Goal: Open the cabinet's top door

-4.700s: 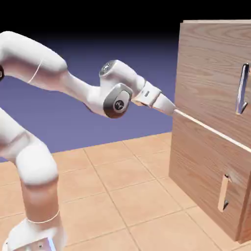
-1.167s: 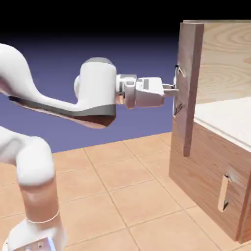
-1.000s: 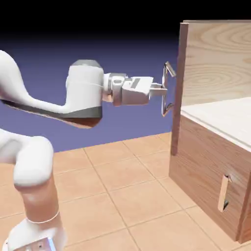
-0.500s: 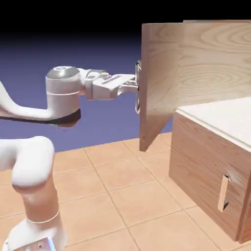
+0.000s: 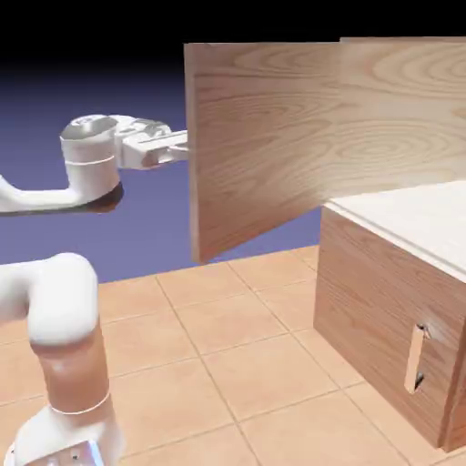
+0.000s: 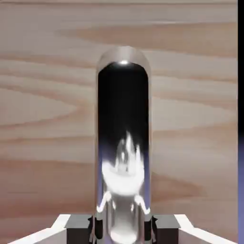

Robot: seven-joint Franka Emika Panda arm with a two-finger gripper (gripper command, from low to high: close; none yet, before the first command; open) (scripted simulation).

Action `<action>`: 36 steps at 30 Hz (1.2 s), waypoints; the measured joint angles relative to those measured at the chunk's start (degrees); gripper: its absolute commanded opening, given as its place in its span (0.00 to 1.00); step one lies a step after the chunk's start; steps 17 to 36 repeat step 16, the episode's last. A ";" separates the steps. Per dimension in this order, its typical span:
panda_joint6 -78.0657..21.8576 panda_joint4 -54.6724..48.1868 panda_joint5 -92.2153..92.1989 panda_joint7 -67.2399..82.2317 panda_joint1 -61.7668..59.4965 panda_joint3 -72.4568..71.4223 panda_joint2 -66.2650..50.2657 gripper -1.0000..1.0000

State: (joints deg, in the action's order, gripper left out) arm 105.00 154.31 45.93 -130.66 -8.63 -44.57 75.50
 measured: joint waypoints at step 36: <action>-31.18 -32.30 -15.33 2.44 -24.83 -23.58 -5.67 1.00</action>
